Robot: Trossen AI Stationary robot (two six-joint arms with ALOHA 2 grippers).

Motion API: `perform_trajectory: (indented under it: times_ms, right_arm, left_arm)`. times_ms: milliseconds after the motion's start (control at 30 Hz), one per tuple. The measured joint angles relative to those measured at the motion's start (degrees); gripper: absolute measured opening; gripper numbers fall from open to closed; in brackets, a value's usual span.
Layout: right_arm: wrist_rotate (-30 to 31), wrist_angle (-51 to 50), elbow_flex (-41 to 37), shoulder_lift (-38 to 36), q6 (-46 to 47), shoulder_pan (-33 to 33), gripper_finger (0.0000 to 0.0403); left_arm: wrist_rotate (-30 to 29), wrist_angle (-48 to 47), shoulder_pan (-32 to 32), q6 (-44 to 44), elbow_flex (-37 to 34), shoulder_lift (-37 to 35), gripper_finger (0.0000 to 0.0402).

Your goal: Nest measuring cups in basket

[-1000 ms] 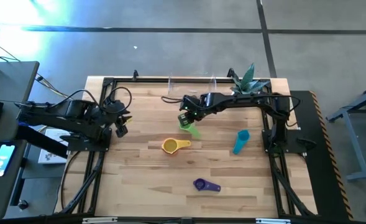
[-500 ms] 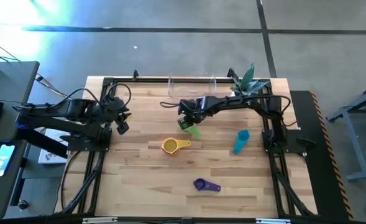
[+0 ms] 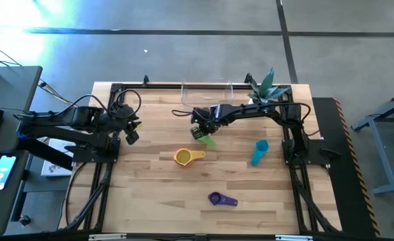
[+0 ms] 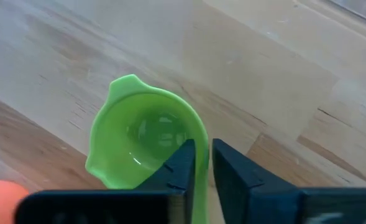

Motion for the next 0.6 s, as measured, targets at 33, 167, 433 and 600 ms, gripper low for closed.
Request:
perform_trajectory:
  times_ms: [33,167,433,600]
  right_arm:
    - [0.0,0.0,0.0,0.0,0.1,0.0,0.0034]
    - [-0.4,0.0,0.0,0.0,0.2,0.0,0.0005]
    - [-0.4,-1.6,1.2,0.0,0.7,0.0,0.0002]
    - [-0.4,-6.1,6.0,0.0,-2.0,0.0,0.0001]
  left_arm:
    - [0.0,0.0,0.0,0.0,0.0,0.0,0.009]
    - [0.0,0.0,0.0,0.0,0.0,0.0,0.009]
    - [0.1,0.0,0.0,0.0,0.0,0.0,0.009]
    - [0.1,0.0,0.0,0.1,0.0,0.0,0.009]
